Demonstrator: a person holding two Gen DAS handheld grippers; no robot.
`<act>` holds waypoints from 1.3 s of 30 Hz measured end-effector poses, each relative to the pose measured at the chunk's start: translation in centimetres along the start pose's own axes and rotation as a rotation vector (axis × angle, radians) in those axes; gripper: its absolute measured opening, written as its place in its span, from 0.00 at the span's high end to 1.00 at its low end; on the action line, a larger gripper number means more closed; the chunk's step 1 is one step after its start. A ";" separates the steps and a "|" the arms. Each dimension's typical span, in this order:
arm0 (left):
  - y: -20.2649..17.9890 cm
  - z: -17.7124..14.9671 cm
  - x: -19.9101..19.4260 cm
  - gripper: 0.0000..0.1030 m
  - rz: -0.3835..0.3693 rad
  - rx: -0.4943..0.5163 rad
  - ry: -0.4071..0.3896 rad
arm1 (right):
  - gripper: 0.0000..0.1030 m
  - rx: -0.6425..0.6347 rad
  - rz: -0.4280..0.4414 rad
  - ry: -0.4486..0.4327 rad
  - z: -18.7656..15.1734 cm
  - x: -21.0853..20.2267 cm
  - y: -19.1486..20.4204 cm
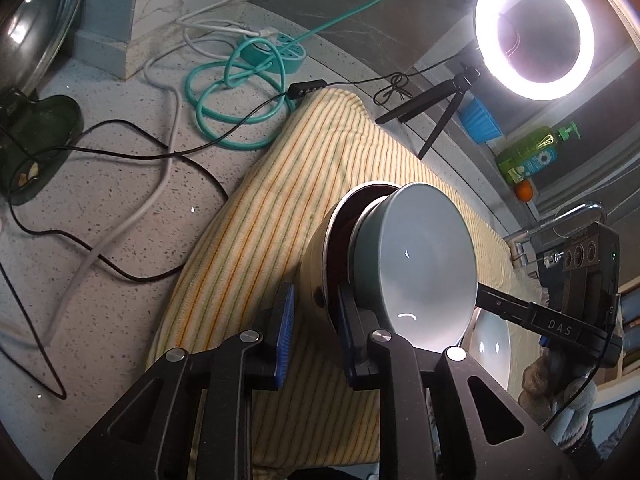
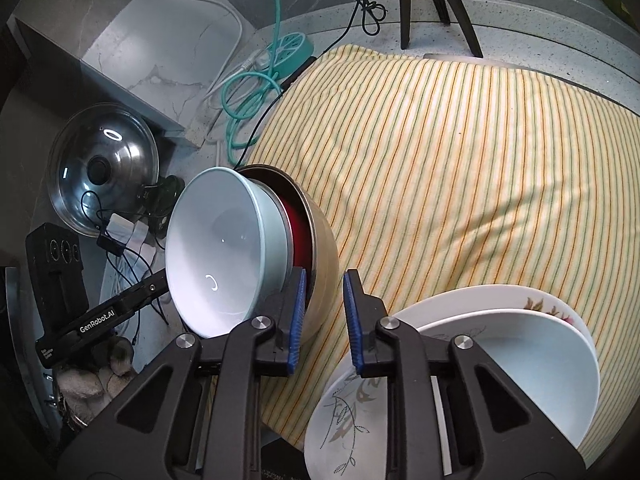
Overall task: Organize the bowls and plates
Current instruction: 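Close the right gripper on the rim of the nested bowls, then lift the nested bowls and carry them over the plate stack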
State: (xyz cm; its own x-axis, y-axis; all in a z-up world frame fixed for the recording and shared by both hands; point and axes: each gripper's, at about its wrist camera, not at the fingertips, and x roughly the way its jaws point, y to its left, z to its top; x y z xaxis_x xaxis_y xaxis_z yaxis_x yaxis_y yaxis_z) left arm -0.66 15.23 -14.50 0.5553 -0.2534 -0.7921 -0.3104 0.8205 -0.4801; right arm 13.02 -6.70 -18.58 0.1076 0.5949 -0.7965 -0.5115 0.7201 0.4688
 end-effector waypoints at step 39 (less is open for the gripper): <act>-7.7 0.4 -3.6 0.90 -0.102 0.137 -0.050 | 0.87 0.010 -0.010 -0.128 -1.6 -9.9 -0.2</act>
State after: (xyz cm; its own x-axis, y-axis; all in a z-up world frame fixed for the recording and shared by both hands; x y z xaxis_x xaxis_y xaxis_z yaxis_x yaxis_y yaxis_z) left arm -0.01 10.03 -7.81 0.6173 -0.3155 -0.7207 -0.1445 0.8550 -0.4981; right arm 10.74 -13.32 -11.39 0.2209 0.6280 -0.7462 -0.5012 0.7295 0.4655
